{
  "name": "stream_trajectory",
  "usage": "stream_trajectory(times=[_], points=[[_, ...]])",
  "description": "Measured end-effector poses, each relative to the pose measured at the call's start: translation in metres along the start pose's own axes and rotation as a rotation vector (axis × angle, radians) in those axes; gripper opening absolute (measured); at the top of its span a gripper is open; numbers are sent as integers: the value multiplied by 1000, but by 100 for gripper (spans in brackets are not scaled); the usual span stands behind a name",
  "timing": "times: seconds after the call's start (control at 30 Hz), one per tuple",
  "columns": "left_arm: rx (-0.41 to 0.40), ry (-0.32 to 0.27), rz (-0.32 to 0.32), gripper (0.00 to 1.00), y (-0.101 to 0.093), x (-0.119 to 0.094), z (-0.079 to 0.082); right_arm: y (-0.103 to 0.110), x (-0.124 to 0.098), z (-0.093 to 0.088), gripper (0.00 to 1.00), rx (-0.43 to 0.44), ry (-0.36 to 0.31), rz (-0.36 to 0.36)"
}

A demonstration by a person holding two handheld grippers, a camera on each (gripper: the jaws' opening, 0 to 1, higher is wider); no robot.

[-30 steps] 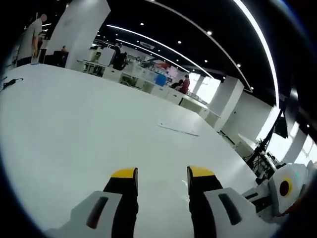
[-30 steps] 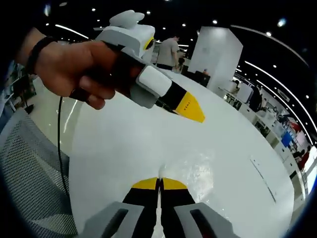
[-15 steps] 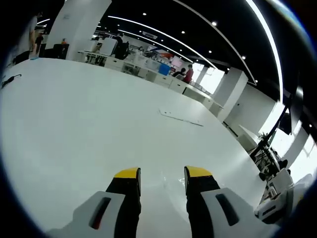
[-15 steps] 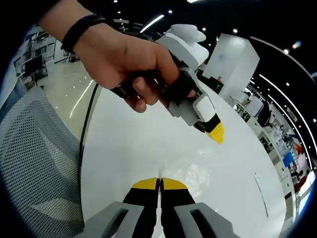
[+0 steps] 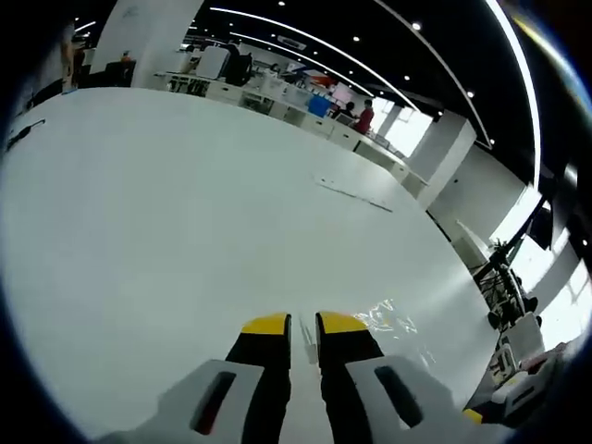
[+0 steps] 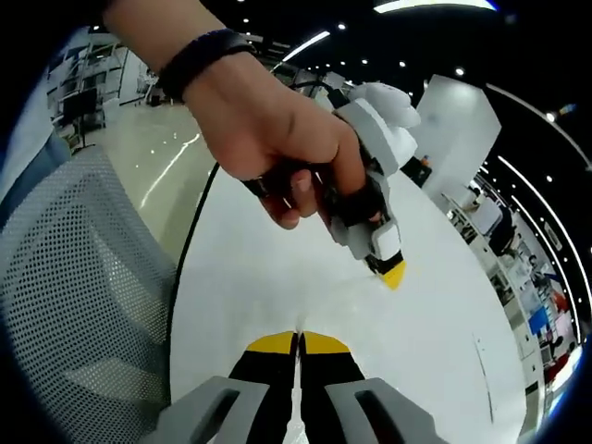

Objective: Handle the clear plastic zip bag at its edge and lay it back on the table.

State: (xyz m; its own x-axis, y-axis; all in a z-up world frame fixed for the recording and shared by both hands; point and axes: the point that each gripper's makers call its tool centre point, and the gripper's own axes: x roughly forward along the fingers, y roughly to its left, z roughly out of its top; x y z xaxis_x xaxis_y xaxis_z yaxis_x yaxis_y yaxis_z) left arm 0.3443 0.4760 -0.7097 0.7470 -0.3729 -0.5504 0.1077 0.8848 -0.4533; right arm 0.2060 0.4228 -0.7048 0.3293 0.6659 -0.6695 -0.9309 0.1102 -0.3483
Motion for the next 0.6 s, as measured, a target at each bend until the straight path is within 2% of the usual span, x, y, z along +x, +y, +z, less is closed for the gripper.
stream_trajectory(times=[0.1, 0.23, 0.33, 0.43, 0.6], points=[[-36, 24, 3, 1, 5, -1, -8, 1, 0, -1, 0, -8, 1, 0], [-108, 19, 8, 0, 7, -11, -12, -1, -1, -10, 0, -3, 21, -15], [-153, 21, 5, 0, 11, -12, -12, -6, -3, -20, 0, 62, 29, -35], [-220, 18, 7, 0, 13, -25, -17, -17, -7, -33, 0, 162, 38, -79], [-276, 12, 0, 0, 13, -34, -25, -34, -11, -51, 0, 238, 63, -121]])
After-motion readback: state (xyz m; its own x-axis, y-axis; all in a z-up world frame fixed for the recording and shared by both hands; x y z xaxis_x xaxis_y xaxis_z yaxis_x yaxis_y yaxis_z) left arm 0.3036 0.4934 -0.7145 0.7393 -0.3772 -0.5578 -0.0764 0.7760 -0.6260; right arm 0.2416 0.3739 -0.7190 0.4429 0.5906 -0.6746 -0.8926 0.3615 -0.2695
